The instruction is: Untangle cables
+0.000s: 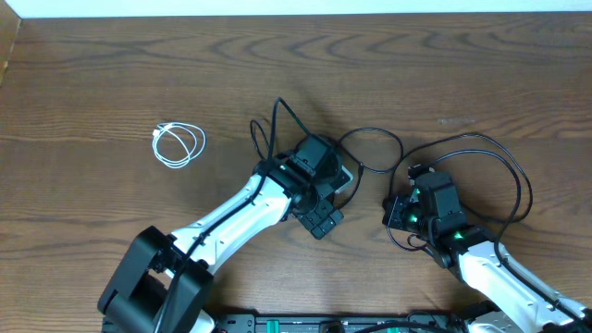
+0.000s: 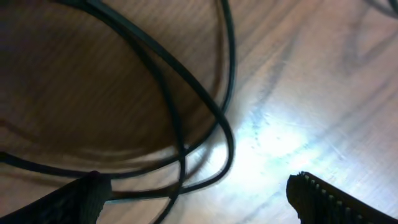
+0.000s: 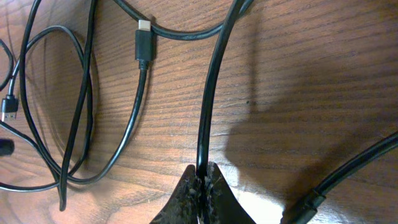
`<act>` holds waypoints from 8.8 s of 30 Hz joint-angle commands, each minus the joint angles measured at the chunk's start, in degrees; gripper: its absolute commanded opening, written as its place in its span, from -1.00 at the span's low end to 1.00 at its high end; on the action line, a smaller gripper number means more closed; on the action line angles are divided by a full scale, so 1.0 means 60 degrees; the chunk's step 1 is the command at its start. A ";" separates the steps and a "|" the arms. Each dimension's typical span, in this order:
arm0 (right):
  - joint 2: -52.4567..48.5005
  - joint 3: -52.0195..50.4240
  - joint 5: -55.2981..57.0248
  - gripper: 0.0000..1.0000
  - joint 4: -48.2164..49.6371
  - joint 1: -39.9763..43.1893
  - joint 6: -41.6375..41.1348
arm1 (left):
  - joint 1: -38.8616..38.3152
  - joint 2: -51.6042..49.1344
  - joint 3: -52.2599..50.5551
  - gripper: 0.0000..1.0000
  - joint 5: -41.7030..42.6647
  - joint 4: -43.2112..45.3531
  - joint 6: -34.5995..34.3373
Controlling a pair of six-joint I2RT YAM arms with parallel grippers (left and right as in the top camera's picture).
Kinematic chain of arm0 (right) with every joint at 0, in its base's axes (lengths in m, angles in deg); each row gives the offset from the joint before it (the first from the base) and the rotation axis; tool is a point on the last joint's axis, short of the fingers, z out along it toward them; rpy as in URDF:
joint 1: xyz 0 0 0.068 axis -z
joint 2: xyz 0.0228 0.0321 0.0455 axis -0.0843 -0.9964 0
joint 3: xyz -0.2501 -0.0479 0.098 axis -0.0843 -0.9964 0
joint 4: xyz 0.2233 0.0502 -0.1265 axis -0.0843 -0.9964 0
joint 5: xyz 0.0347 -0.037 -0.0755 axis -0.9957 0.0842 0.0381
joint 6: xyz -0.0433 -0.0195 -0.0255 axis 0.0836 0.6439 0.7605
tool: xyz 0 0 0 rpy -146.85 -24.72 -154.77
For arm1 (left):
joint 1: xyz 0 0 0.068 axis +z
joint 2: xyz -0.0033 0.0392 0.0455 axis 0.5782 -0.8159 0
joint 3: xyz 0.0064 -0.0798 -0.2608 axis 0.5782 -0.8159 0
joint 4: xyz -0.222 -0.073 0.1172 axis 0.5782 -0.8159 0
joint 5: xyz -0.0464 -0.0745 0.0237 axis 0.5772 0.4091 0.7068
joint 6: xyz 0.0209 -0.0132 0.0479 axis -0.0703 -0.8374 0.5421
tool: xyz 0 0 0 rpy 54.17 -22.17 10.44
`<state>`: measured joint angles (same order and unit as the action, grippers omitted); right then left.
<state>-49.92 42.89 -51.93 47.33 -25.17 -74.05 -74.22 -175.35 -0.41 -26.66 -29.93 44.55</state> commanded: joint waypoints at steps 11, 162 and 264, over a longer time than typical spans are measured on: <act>0.0073 -0.0076 0.0175 -0.95 0.0000 -0.0066 -0.0095 | -0.0328 -0.0095 -0.1086 1.00 -0.0331 0.1115 0.0350; 0.0073 -0.0080 0.0357 0.99 -0.0262 -0.0058 -0.0058 | 0.4353 0.3712 -0.0382 -0.85 -0.4794 0.5668 -0.1111; 0.0073 -0.0080 0.0750 0.98 -0.0259 -0.0058 -0.0058 | 0.2565 -0.0372 -0.1909 0.30 -0.2160 0.2331 -0.4772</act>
<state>-49.59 42.91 -48.32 46.29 -25.37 -74.62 -58.13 -175.64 -11.29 -39.36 -16.29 15.52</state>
